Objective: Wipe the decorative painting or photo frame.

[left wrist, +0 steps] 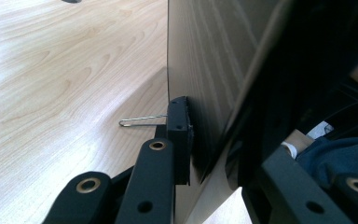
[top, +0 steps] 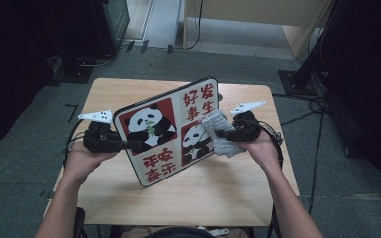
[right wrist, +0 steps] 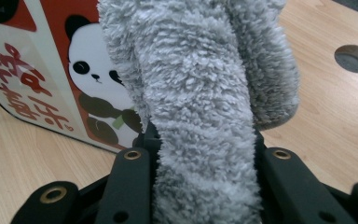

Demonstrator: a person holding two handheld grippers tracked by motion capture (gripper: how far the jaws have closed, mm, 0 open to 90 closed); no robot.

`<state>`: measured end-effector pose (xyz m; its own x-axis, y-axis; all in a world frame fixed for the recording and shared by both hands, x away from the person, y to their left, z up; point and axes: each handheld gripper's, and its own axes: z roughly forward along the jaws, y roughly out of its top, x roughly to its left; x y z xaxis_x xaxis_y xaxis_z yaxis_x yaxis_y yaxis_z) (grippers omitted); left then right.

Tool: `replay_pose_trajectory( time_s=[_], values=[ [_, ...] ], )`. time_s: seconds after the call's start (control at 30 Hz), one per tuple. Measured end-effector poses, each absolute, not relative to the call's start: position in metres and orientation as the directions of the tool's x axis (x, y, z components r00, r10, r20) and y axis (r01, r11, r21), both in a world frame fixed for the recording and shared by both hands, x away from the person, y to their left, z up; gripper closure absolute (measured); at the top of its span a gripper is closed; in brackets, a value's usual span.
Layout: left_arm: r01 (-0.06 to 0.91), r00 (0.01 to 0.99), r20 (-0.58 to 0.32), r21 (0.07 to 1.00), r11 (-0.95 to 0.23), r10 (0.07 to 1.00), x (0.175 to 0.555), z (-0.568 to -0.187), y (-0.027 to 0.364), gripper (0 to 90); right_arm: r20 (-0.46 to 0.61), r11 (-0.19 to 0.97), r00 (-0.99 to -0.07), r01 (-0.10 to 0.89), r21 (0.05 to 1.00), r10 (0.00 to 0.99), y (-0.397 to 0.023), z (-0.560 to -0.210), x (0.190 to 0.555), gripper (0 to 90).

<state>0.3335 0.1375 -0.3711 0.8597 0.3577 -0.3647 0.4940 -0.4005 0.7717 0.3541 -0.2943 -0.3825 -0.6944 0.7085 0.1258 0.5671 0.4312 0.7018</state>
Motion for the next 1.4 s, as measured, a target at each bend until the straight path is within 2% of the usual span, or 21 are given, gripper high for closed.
replay_pose_trajectory(
  time_s=[0.57, 0.83, 1.2, 1.4],
  values=[
    [0.495, 0.86, -0.37, 0.771, -0.401, 0.351, 0.334, -0.371, 0.137, 78.0, 0.167, 0.443, -0.674, 0.631, 0.637, 0.72, -0.295, -0.416, 0.349, 66.3],
    [0.495, 0.86, -0.368, 0.768, -0.407, 0.353, 0.334, -0.37, 0.136, 78.1, 0.196, 0.423, -0.67, 0.641, 0.641, 0.716, -0.301, -0.433, 0.347, 66.2],
    [0.491, 0.864, -0.371, 0.767, -0.413, 0.34, 0.336, -0.371, 0.137, 77.6, 0.243, 0.421, -0.644, 0.695, 0.583, 0.725, -0.3, -0.461, 0.342, 66.0],
    [0.489, 0.866, -0.372, 0.768, -0.413, 0.335, 0.337, -0.371, 0.137, 77.5, 0.232, 0.442, -0.651, 0.694, 0.568, 0.723, -0.302, -0.472, 0.34, 66.0]
  ],
)
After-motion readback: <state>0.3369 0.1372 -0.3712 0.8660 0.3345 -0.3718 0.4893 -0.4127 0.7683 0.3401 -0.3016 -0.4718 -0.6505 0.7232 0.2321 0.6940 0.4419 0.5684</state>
